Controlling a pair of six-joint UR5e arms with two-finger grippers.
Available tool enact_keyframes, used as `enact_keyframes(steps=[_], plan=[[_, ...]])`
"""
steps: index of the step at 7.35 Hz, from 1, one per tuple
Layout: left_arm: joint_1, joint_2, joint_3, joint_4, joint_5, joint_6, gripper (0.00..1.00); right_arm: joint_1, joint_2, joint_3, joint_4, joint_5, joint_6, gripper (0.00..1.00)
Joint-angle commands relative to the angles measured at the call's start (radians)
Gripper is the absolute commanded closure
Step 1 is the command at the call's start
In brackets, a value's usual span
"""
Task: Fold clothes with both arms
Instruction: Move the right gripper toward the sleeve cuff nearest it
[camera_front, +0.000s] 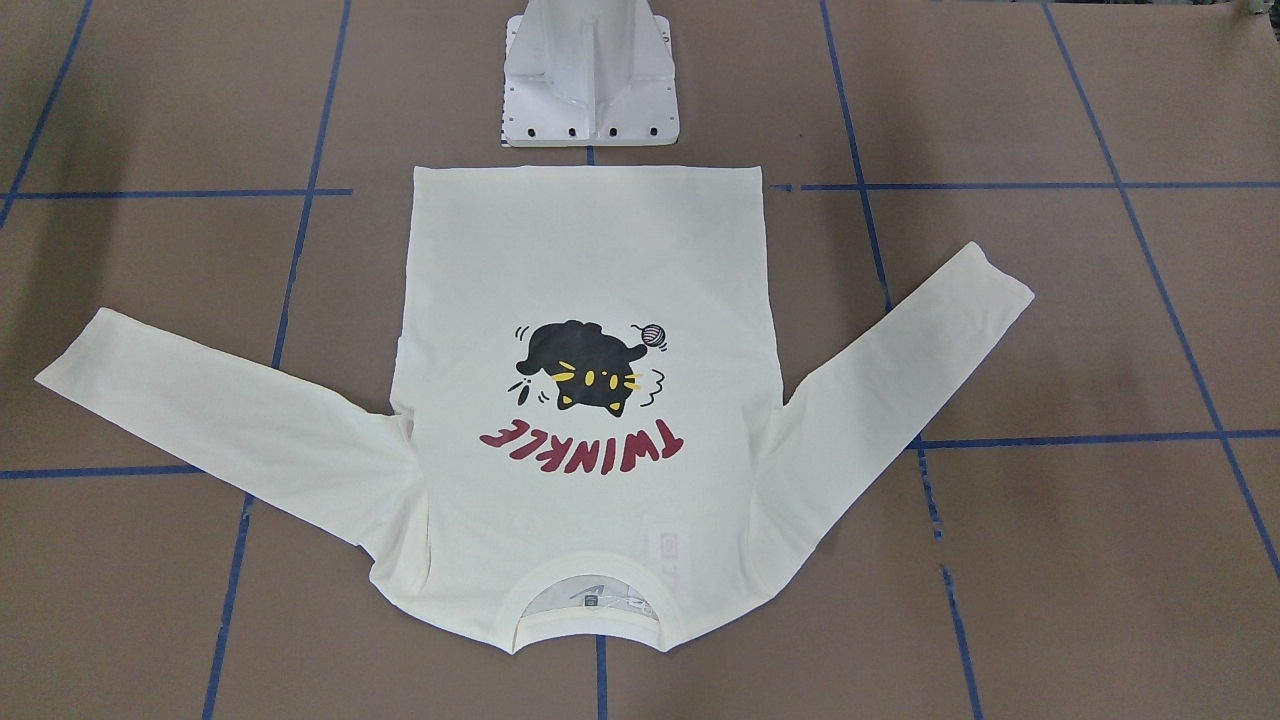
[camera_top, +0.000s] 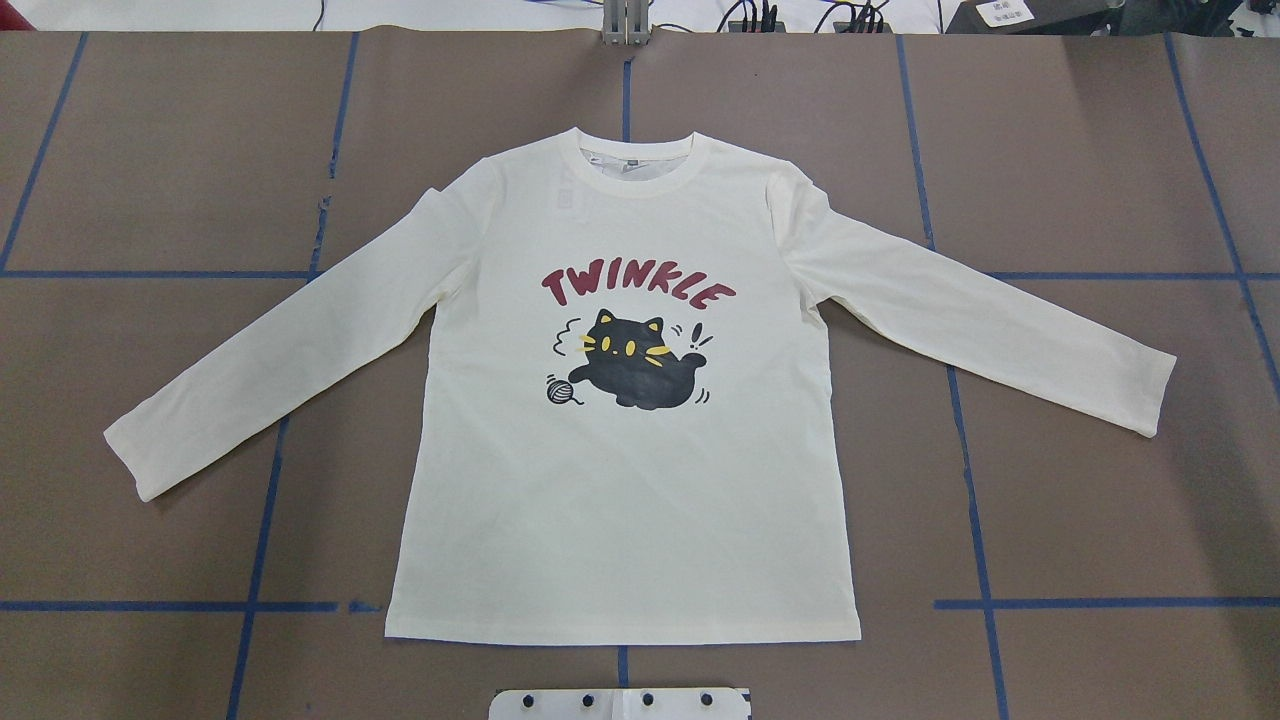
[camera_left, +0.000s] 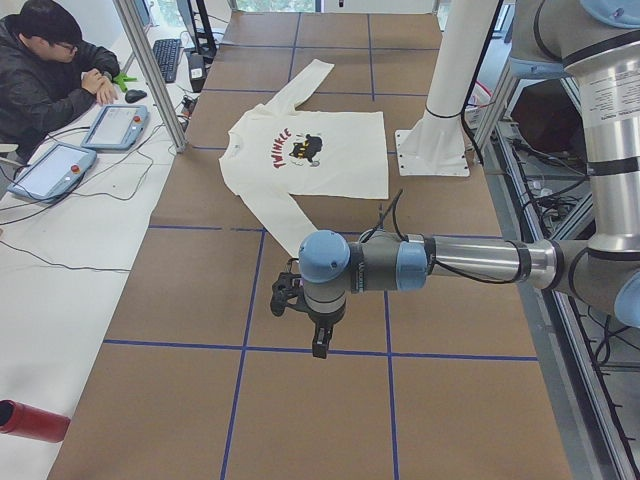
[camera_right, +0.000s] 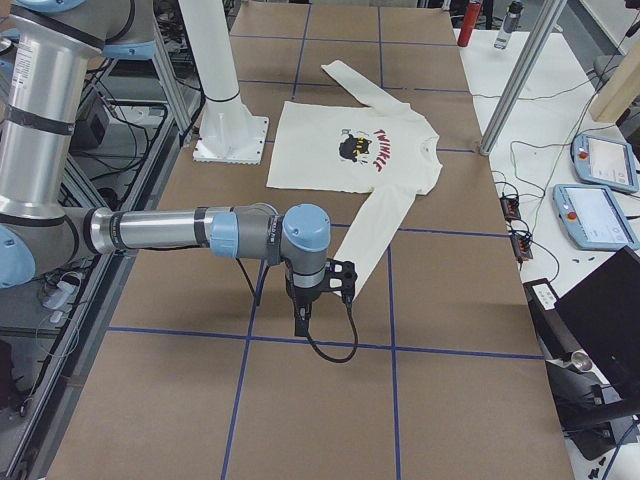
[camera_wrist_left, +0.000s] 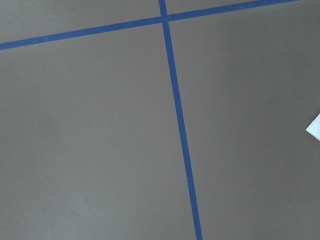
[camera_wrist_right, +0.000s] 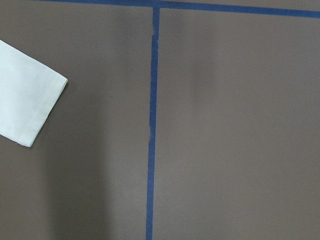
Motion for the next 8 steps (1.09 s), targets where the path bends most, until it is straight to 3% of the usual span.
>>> enact_keyframes(steps=[1, 4, 5, 8], plan=[[0.000, 0.003, -0.033, 0.000, 0.001, -0.001, 0.00, 0.000, 0.005, 0.001, 0.000, 0.000, 0.000, 0.00], [0.000, 0.007, -0.084, 0.000, 0.004, -0.001, 0.00, 0.000, 0.017, 0.024, 0.002, 0.008, 0.002, 0.00], [0.003, 0.000, -0.087, -0.006, 0.013, 0.002, 0.00, 0.000, 0.070, 0.032, 0.003, 0.011, 0.005, 0.00], [0.002, -0.060, -0.076, -0.180, 0.009, -0.018, 0.00, 0.000, 0.196, 0.035, 0.021, 0.008, 0.017, 0.00]])
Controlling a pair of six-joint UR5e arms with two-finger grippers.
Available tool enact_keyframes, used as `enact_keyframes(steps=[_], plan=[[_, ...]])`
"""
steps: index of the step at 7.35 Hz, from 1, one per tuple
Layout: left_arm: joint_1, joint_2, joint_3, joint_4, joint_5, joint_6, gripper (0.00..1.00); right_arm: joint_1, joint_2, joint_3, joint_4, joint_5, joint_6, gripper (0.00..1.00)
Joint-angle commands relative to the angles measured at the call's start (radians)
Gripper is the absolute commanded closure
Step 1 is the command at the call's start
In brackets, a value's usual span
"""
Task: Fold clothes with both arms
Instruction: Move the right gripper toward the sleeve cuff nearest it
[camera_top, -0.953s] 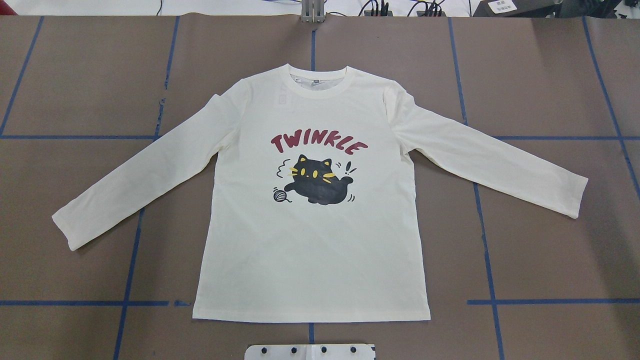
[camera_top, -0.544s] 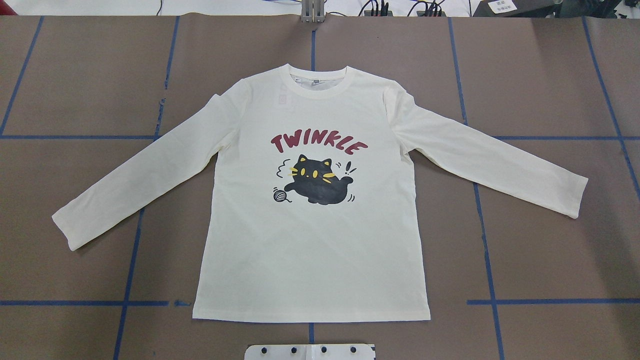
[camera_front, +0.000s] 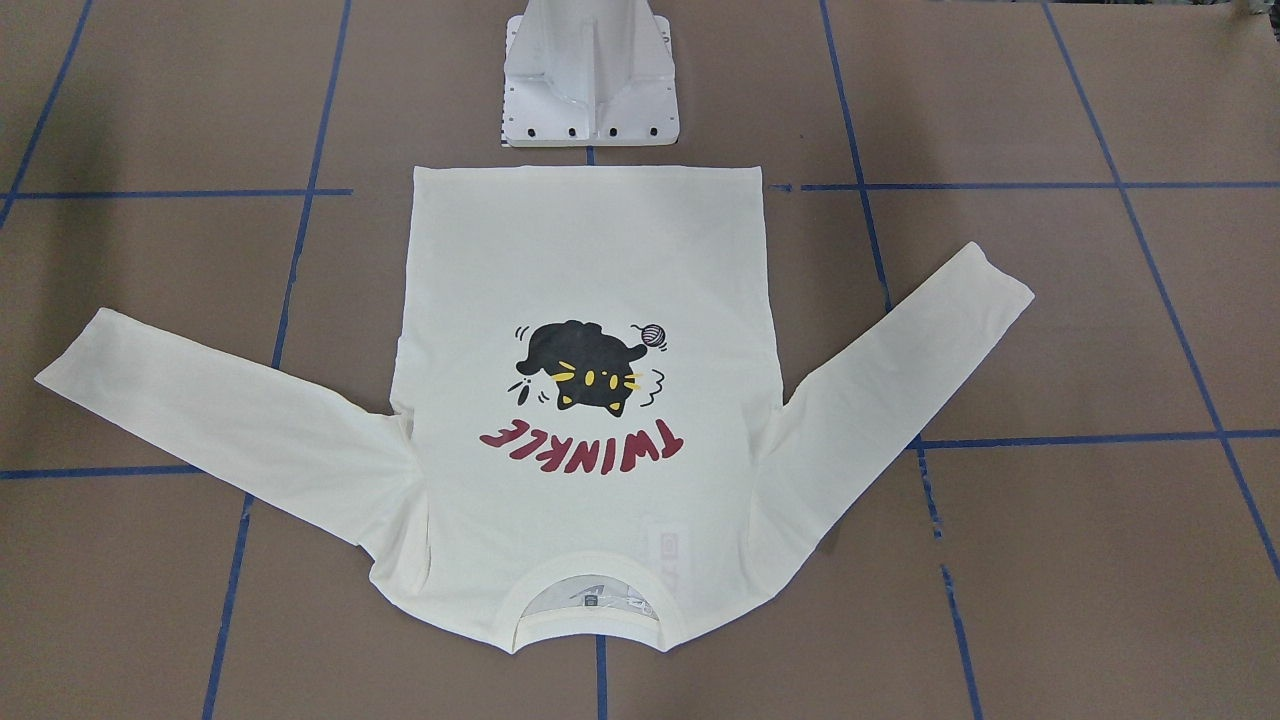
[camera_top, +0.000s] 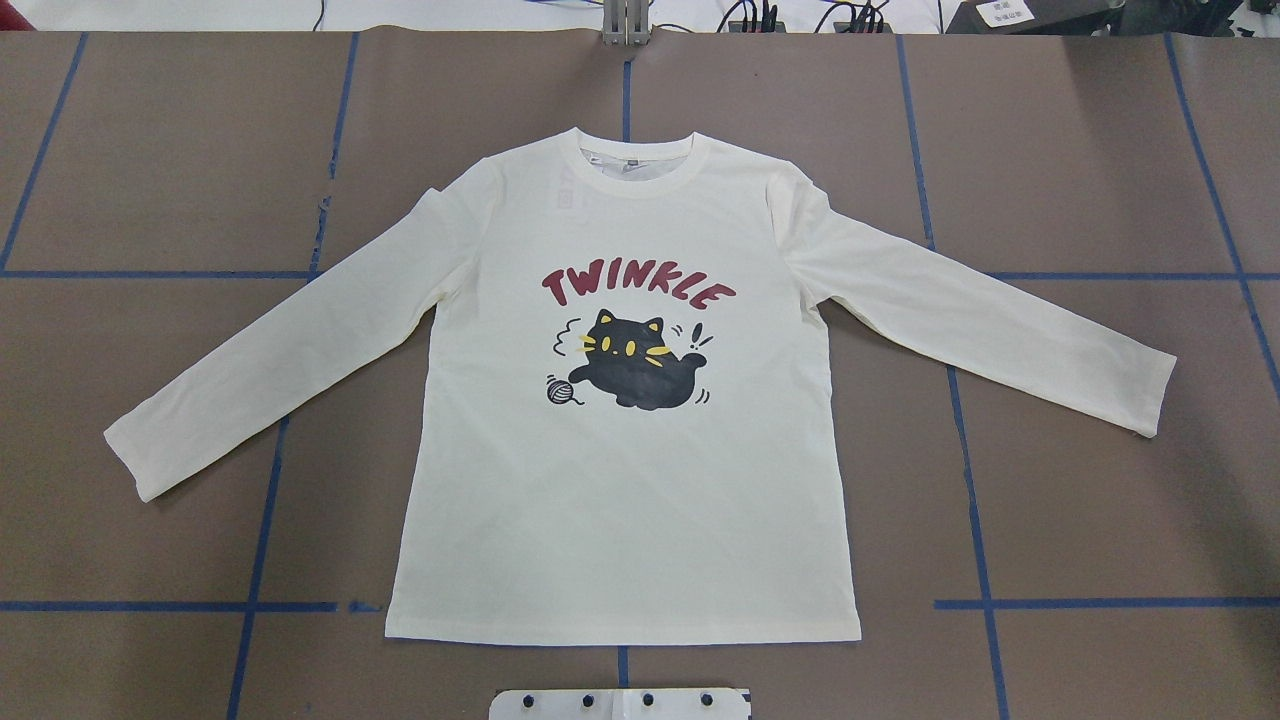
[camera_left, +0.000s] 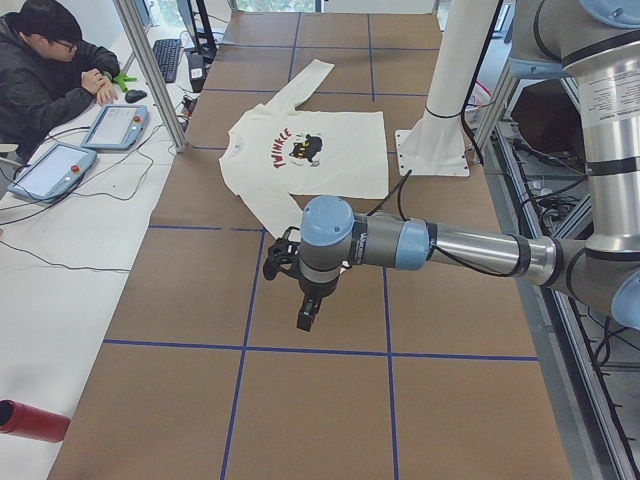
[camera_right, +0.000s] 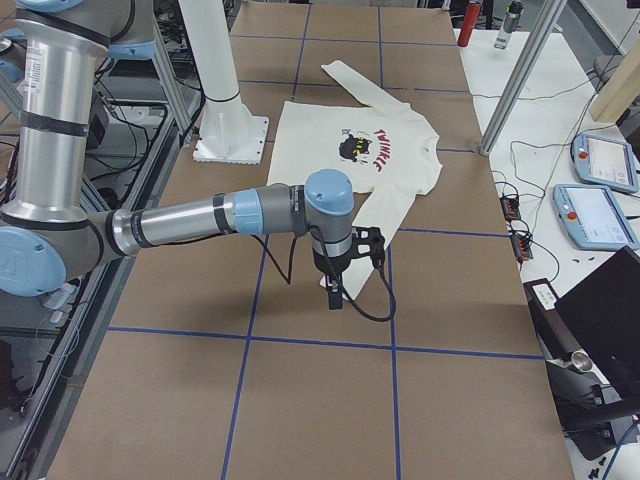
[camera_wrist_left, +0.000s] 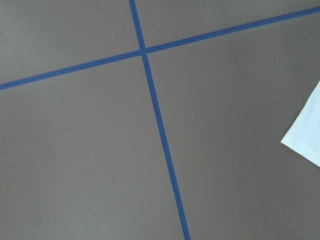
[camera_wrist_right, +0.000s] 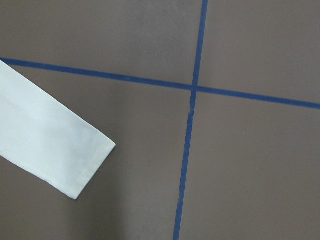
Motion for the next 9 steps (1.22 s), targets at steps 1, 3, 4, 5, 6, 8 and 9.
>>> enact_keyframes(steps=[1, 3, 4, 5, 6, 8, 9], plan=[[-0.001, -0.097, 0.018, -0.140, 0.005, -0.060, 0.00, 0.001, 0.059, -0.011, 0.057, 0.003, 0.009, 0.00], [-0.003, -0.124, 0.102, -0.363, -0.004, -0.085, 0.00, 0.001, 0.039, -0.031, 0.087, 0.080, 0.006, 0.00], [-0.003, -0.118, 0.123, -0.404, -0.004, -0.083, 0.00, 0.001, 0.033, -0.039, 0.132, 0.101, -0.002, 0.00], [-0.003, -0.119, 0.123, -0.406, -0.004, -0.083, 0.00, -0.007, 0.014, -0.071, 0.248, 0.151, 0.045, 0.00], [-0.003, -0.116, 0.123, -0.406, -0.004, -0.083, 0.00, -0.028, -0.007, -0.129, 0.404, 0.190, 0.170, 0.00], [-0.003, -0.116, 0.118, -0.406, -0.006, -0.082, 0.00, -0.175, -0.013, -0.268, 0.799, 0.062, 0.477, 0.00], [-0.003, -0.115, 0.117, -0.407, -0.006, -0.080, 0.00, -0.260, -0.012, -0.363, 1.002, -0.010, 0.609, 0.00]])
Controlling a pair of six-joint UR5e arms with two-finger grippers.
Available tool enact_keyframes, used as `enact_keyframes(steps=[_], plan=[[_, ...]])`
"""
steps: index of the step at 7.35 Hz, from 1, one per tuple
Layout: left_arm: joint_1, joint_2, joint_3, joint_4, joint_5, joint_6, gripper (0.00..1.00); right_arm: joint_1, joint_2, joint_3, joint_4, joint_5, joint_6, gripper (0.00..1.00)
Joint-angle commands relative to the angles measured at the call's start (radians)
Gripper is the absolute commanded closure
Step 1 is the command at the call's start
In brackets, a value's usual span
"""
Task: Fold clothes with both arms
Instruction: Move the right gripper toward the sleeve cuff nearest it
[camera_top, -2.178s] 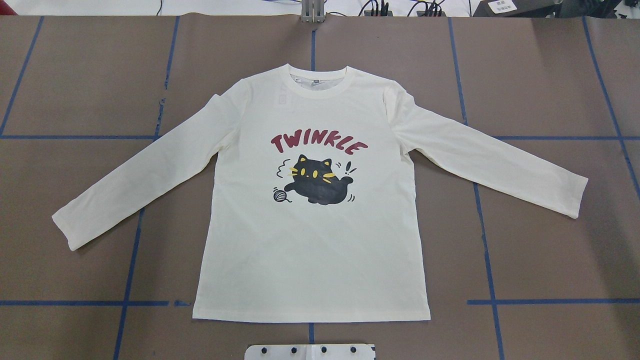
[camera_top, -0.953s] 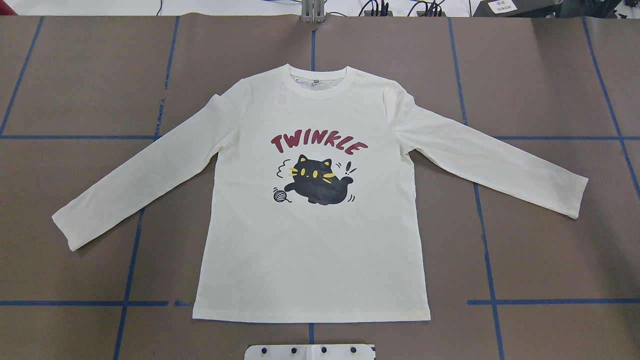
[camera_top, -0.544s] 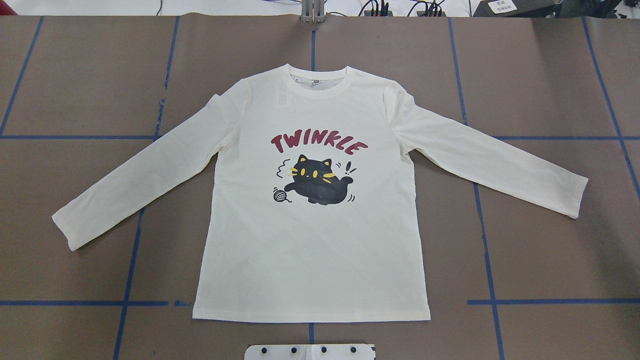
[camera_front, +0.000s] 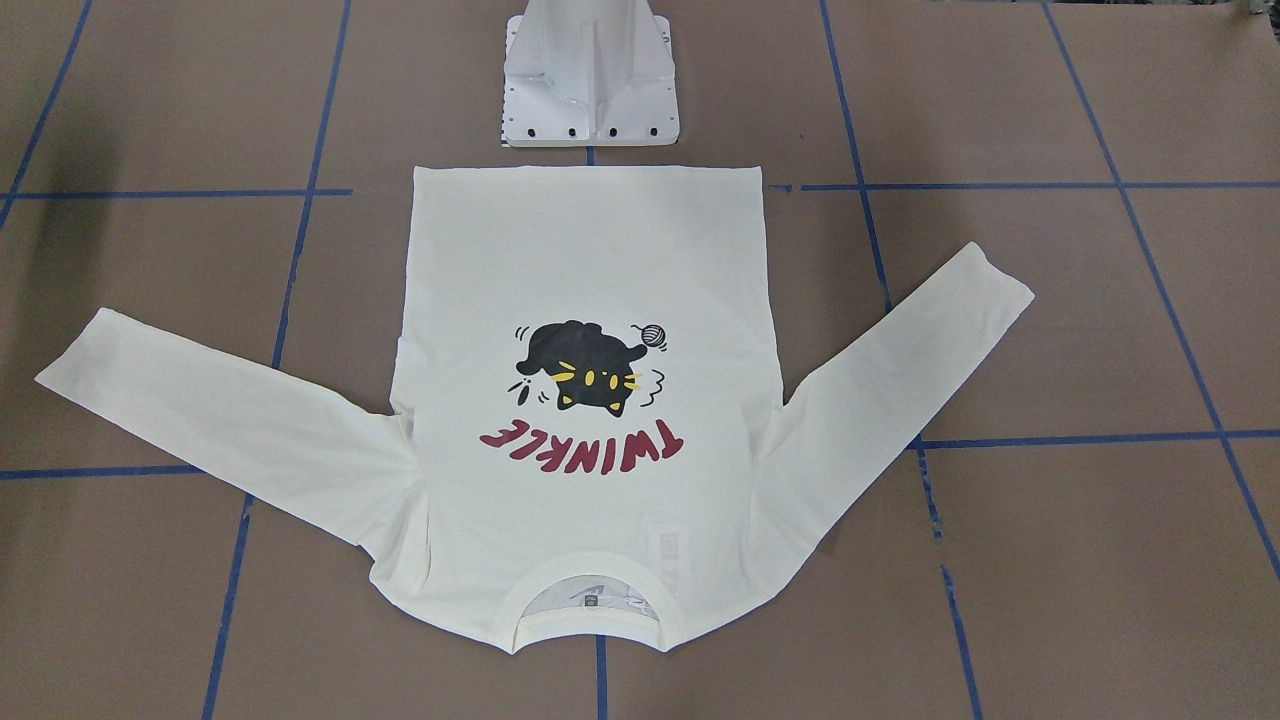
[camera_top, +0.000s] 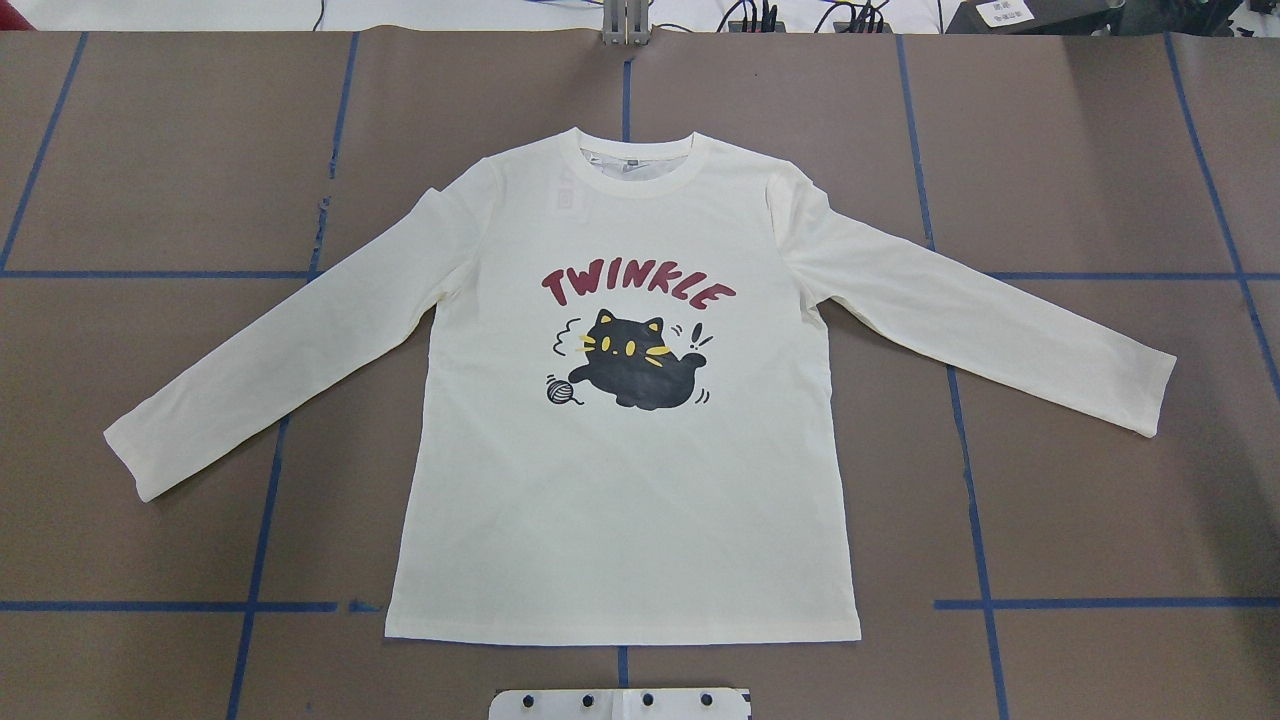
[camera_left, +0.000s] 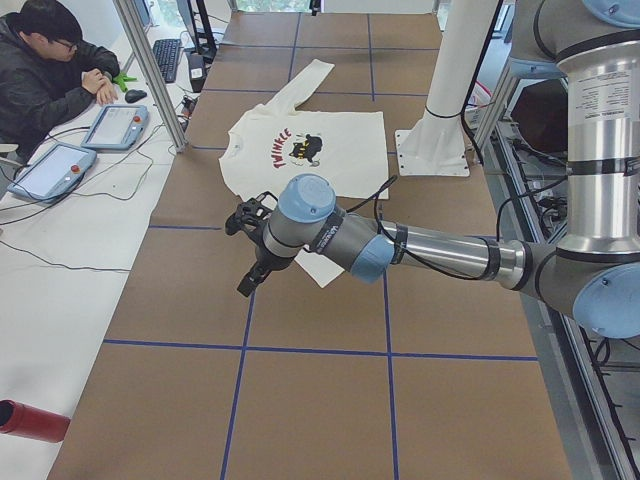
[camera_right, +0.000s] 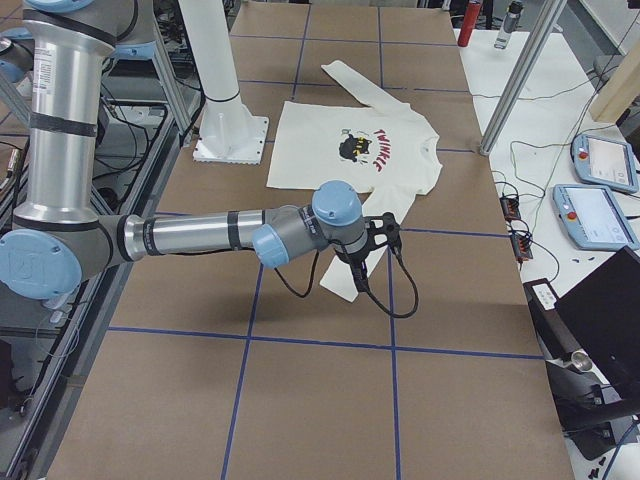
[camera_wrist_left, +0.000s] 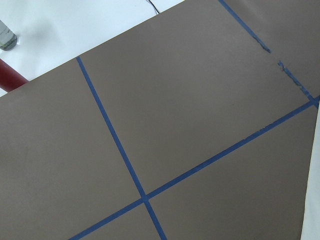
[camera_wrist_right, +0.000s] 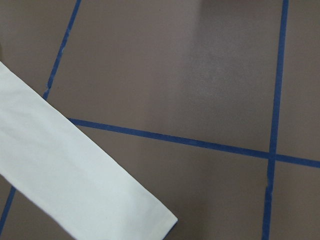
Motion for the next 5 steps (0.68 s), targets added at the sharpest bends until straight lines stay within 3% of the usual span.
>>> enact_keyframes(steps=[1, 2, 3, 5], plan=[[0.000, 0.012, -0.010, -0.002, -0.001, 0.001, 0.00, -0.181, 0.004, -0.225, 0.449, -0.176, 0.298, 0.02], [0.000, 0.018, -0.014, -0.002, -0.001, 0.001, 0.00, -0.233, 0.010, -0.302, 0.554, -0.213, 0.377, 0.13], [0.000, 0.020, -0.014, -0.002, -0.001, 0.001, 0.00, -0.273, 0.010, -0.309, 0.568, -0.227, 0.441, 0.26], [0.000, 0.020, -0.014, -0.002, -0.001, 0.003, 0.00, -0.333, 0.001, -0.311, 0.566, -0.252, 0.446, 0.35]])
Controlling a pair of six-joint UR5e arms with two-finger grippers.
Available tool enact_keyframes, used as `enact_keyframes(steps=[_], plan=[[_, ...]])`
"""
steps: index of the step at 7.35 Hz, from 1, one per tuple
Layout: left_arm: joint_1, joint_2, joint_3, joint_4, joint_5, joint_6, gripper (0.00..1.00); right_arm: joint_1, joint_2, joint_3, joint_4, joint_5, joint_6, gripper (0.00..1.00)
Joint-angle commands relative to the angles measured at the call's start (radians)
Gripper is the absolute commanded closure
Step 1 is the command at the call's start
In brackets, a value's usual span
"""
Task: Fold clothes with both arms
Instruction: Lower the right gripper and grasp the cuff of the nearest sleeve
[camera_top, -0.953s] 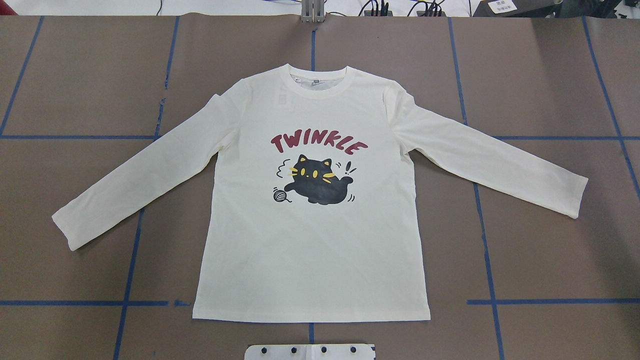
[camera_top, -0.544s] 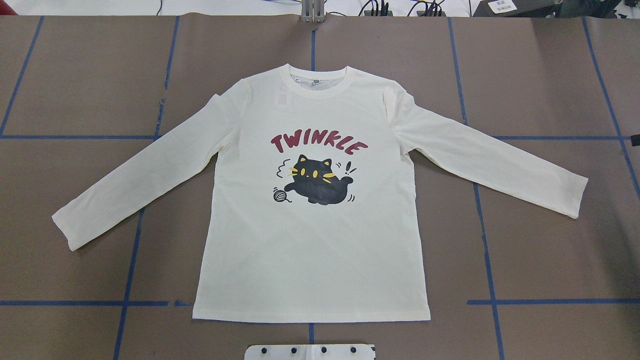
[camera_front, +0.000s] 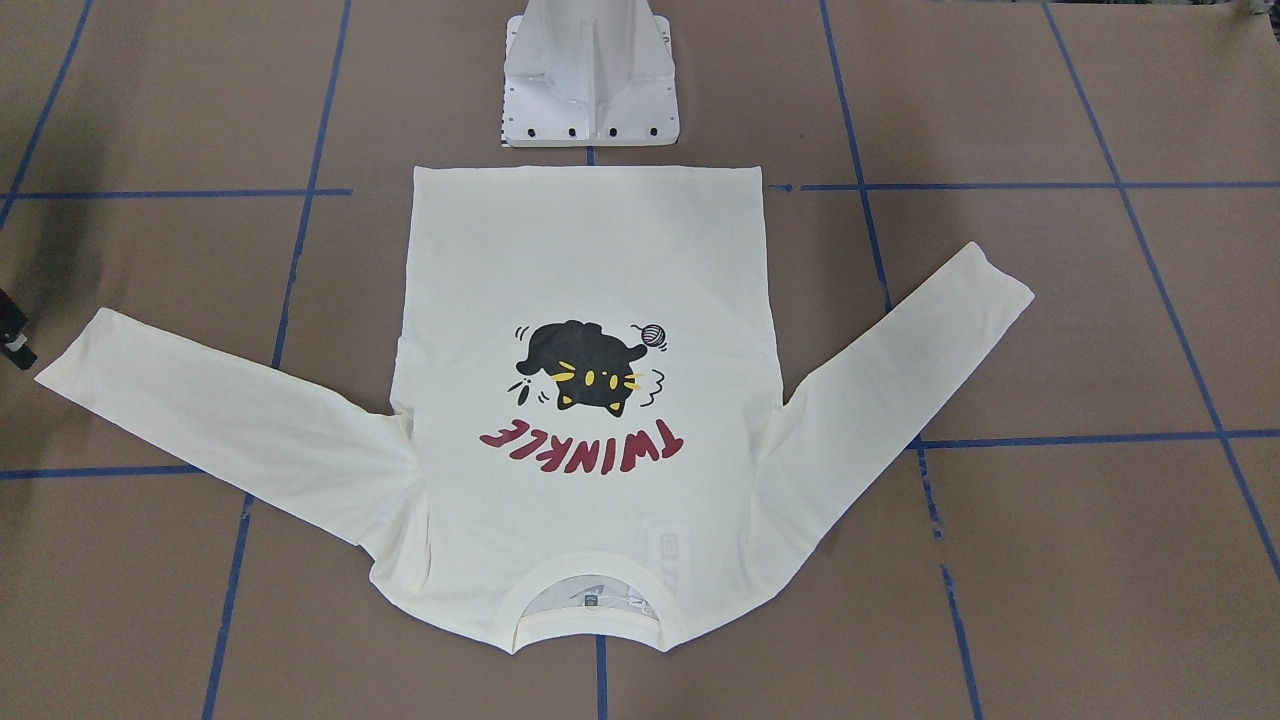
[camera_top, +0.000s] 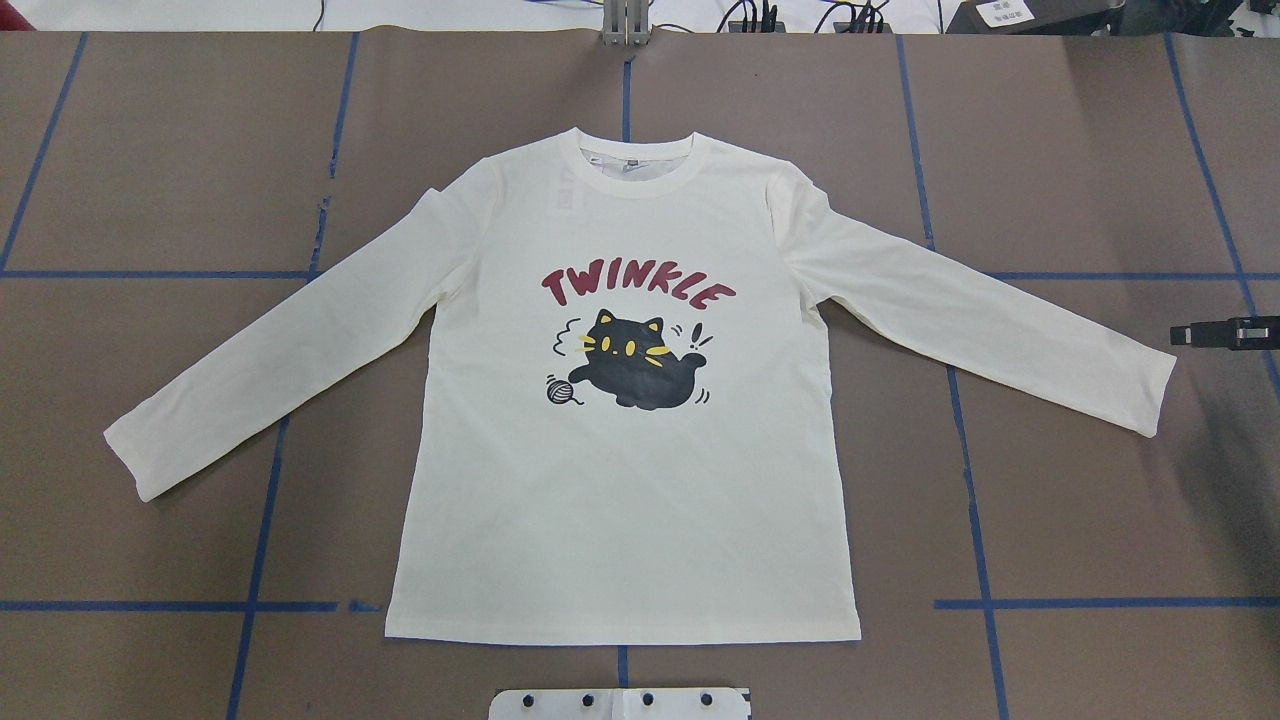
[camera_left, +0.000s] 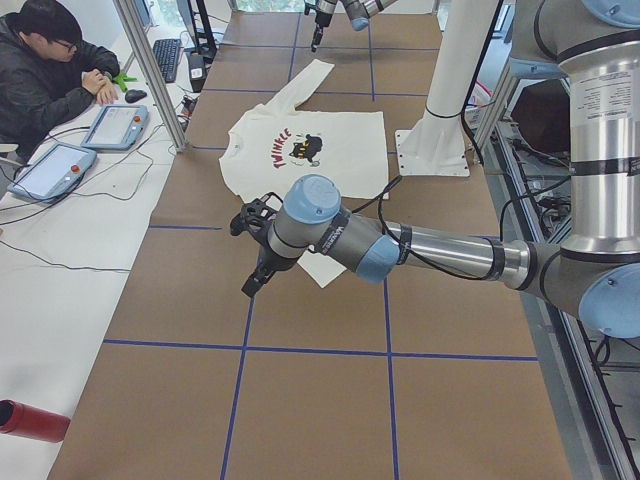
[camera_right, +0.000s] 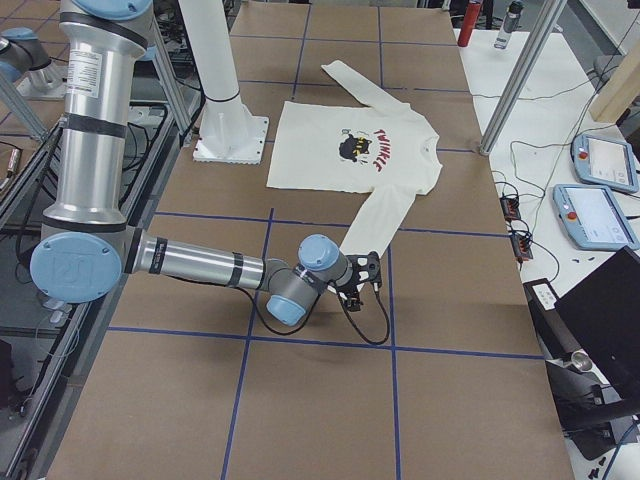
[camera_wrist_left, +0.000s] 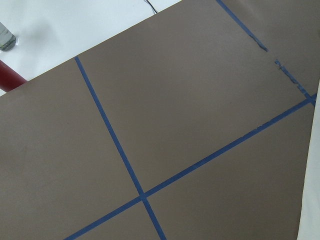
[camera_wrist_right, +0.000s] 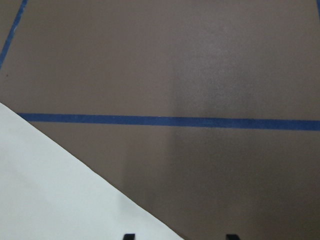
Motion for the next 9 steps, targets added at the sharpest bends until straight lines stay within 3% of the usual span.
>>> enact_keyframes(steps=[1, 9], plan=[[0.000, 0.001, 0.001, 0.000, 0.000, 0.001, 0.00, -0.054, -0.006, -0.008, 0.009, -0.035, 0.015, 0.37], [0.000, 0.002, 0.001, 0.000, 0.000, 0.003, 0.00, -0.071, 0.008, -0.039, 0.003, -0.064, 0.003, 0.45]])
